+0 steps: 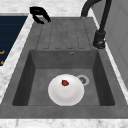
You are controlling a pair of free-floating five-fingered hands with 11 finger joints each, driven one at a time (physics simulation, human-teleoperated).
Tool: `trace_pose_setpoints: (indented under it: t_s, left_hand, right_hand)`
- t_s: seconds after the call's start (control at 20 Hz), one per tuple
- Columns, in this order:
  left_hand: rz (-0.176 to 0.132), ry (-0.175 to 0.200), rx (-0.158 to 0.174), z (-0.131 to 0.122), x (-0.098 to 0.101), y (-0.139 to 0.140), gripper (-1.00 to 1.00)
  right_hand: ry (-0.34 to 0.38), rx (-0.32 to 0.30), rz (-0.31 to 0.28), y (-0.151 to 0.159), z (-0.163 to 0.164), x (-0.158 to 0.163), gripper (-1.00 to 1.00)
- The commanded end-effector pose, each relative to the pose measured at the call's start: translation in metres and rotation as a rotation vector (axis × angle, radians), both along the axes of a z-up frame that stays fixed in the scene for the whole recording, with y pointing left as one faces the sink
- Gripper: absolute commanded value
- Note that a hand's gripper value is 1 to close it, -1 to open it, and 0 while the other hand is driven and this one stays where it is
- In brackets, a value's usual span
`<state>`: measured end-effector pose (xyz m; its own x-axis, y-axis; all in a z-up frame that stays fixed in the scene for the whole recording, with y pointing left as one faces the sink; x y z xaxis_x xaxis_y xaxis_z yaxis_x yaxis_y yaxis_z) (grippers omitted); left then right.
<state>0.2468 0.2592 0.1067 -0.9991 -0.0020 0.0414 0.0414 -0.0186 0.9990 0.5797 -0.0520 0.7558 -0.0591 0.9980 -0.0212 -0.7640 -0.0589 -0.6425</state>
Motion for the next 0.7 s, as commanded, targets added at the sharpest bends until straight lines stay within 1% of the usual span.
trace_pose_setpoints:
  t_s: [0.0, 0.15, 0.4, 0.65]
  left_hand:
    - [0.000, 0.000, 0.000, 0.000, 0.000, 0.000, 0.00]
    - [0.000, 0.000, 0.000, 0.000, 0.000, 0.000, 0.00]
    - [0.000, 0.000, 0.000, 0.000, 0.000, 0.000, 0.00]
    - [0.000, 0.000, 0.000, 0.000, 0.000, 0.000, 0.00]
  right_hand:
    - [0.000, 0.000, 0.000, -0.001, 0.011, 0.000, -1.00]
    - [0.008, 0.016, 0.003, -0.005, 0.017, 0.000, -1.00]
    - [0.008, 0.013, 0.008, -0.006, 0.026, 0.000, -1.00]
    - [0.010, 0.041, 0.011, -0.020, 0.038, -0.002, -1.00]
